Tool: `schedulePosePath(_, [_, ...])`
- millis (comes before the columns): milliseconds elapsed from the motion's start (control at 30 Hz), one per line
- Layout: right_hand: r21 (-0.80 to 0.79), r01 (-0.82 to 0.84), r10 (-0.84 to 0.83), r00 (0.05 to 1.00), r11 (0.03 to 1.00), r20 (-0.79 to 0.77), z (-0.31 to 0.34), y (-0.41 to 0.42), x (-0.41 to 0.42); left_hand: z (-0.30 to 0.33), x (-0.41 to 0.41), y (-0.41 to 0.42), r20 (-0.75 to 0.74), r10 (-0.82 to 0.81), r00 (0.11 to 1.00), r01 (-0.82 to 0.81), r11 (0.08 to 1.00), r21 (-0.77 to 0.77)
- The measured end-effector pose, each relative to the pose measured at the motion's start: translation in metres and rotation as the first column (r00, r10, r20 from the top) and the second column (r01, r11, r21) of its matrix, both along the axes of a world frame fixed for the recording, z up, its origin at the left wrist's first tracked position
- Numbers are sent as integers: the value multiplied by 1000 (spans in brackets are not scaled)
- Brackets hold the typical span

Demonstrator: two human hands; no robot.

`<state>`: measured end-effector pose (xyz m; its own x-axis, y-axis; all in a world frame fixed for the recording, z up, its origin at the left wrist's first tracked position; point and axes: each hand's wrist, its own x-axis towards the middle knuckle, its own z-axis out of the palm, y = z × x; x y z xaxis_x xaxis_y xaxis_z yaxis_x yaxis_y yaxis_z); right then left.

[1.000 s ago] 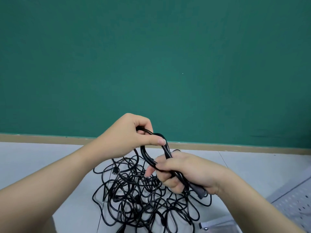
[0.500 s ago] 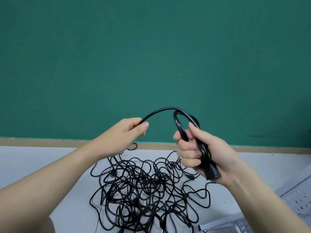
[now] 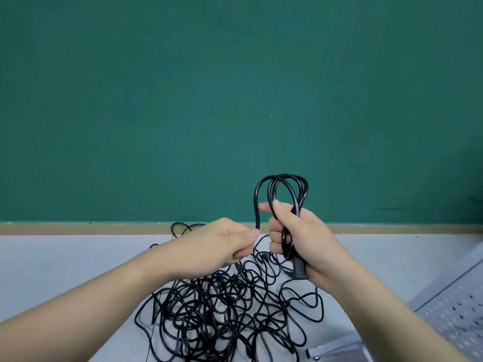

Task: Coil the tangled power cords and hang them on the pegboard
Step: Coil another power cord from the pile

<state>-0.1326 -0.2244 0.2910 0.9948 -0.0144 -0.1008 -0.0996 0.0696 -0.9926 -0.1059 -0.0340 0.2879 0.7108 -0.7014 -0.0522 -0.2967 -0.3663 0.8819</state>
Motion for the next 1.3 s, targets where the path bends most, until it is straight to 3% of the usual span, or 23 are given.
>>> schedulePosePath(200, [-183,-80,80,997,980,-10,-4,12,-7,2,-12,-5,-5,-110,994,111,992,67])
schedulePosePath(367, [-137,-69,63,997,988,-48,0,13,-10,3,-16,-6,67,-110,992,101,986,132])
schedulePosePath(433, [-58,-30,26,998,998,-59,3,12,-7,2,-16,-7,122,-96,988,75,984,164])
schedulePosePath(533, [198,26,-12,997,980,-75,13,4,-3,2,-13,-4,168,-98,981,58,971,231])
schedulePosePath(700, [609,137,-41,985,781,-168,27,-21,5,7,1,14,232,-46,972,-14,968,249])
schedulePosePath(800, [681,181,-67,979,710,-191,27,-29,8,18,7,31,295,-15,955,-64,965,256])
schedulePosePath(933, [611,236,-169,972,755,-165,27,-32,14,35,7,49,348,92,933,-123,990,66])
schedulePosePath(1033, [380,248,-222,969,891,-110,15,-25,14,35,0,45,413,151,898,-142,988,-54])
schedulePosePath(1167, [21,136,-133,987,991,-90,-7,0,12,24,-5,30,425,157,892,-125,987,-101])
schedulePosePath(1300, [-124,15,-27,995,992,-98,-10,20,10,18,3,30,464,217,859,-181,976,-121])
